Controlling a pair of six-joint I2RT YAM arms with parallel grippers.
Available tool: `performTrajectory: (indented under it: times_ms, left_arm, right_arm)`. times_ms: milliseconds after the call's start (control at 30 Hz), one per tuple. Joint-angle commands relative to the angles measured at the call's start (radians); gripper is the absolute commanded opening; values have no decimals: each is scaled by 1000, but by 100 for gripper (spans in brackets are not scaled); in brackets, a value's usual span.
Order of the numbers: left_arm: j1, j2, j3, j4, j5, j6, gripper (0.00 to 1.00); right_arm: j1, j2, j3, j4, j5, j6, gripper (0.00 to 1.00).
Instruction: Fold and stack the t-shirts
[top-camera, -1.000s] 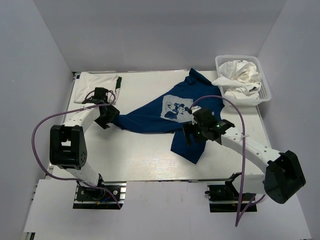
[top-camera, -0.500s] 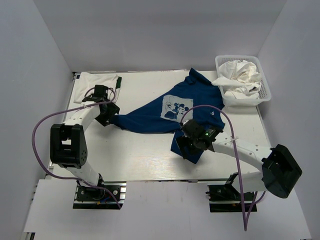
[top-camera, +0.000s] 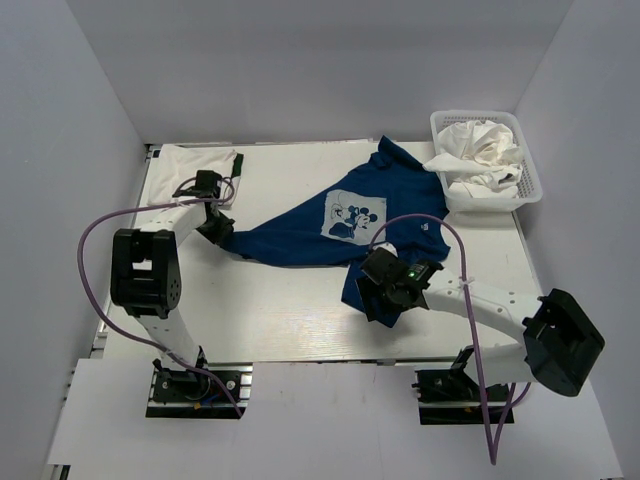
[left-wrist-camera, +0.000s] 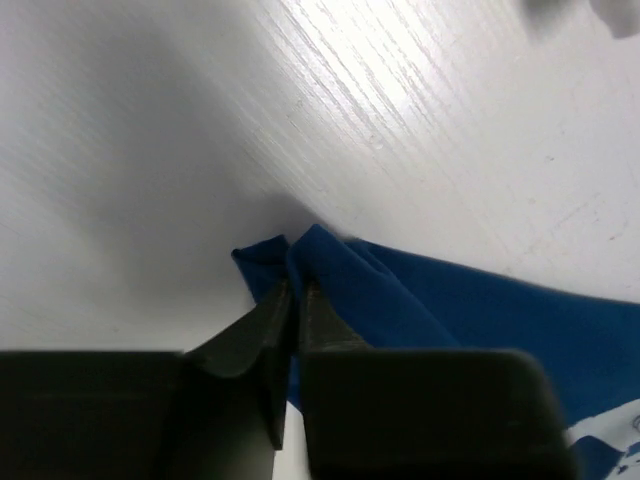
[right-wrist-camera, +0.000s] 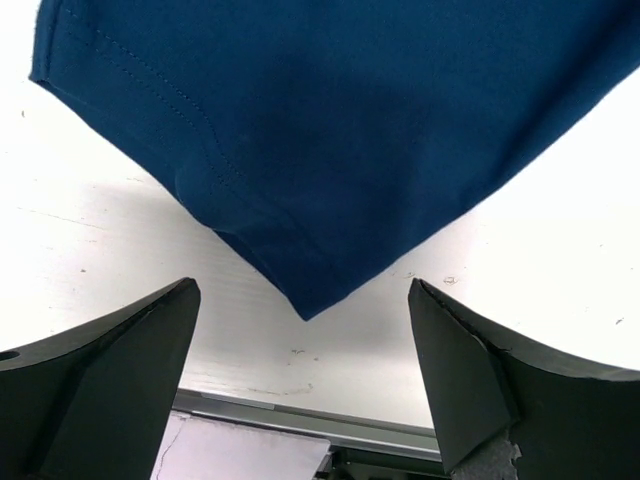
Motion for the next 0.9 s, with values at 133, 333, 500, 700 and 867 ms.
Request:
performTrajectory:
  times_ms: [133, 333, 500, 700, 867]
  left_arm:
    - [5, -8, 47, -21, -32, 11, 0]
    - [5, -75, 24, -21, -33, 11, 0]
    - [5, -109, 24, -32, -51, 21, 0]
    - [-8, -144, 73, -52, -63, 52, 0]
    - [-8, -244, 197, -139, -140, 63, 0]
  right_arm:
    - [6, 27, -2, 17, 21, 2, 90]
    - [5, 133, 5, 33, 7, 13, 73]
    - [0, 135, -50, 16, -10, 58, 33]
    - [-30, 114, 120, -16, 217, 122, 0]
    - [-81, 78, 536, -208, 592, 171, 0]
